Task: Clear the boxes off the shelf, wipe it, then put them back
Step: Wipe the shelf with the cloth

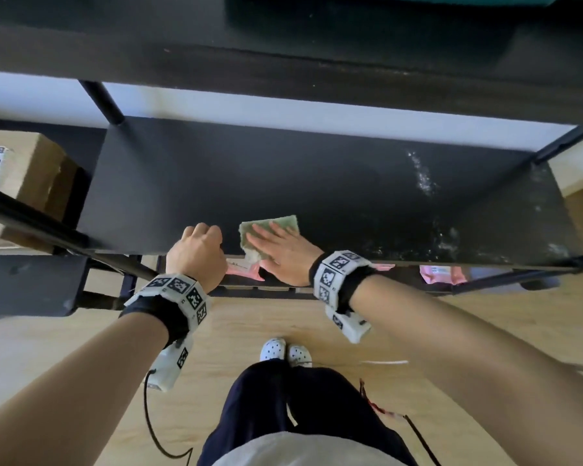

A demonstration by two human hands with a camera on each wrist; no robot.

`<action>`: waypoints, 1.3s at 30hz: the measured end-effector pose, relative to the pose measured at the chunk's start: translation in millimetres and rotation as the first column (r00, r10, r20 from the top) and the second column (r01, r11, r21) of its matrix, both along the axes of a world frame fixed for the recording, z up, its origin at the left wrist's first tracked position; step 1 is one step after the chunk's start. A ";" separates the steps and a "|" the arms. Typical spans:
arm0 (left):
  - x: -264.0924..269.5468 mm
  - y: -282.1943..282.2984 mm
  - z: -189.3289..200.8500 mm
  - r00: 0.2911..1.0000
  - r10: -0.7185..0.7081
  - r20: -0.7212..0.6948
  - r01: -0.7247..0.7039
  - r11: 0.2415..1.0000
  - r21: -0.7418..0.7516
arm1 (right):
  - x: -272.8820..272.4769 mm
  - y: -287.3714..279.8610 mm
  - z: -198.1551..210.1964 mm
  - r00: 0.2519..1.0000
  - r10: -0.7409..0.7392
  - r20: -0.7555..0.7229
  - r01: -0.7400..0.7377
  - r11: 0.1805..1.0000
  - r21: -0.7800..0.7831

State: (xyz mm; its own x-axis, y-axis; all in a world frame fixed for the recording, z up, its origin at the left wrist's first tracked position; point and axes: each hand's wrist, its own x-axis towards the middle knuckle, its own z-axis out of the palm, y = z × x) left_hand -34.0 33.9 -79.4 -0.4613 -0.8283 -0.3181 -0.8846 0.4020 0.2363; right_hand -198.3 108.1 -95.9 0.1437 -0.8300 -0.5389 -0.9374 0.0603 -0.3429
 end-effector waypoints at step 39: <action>-7.9 10.2 11.8 0.995 -0.058 0.081 0.063 0.996 -0.059 | 17.6 45.3 -20.5 0.956 -0.292 -0.017 0.284 0.939 -0.197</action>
State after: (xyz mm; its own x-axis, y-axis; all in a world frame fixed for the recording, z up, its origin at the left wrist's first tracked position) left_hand -41.9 44.1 -67.6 -0.4864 -0.8188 -0.3048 -0.8733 0.4669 0.1394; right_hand -180.6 153.4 -116.5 -0.1375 -0.9198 -0.3676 -0.9044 0.2680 -0.3322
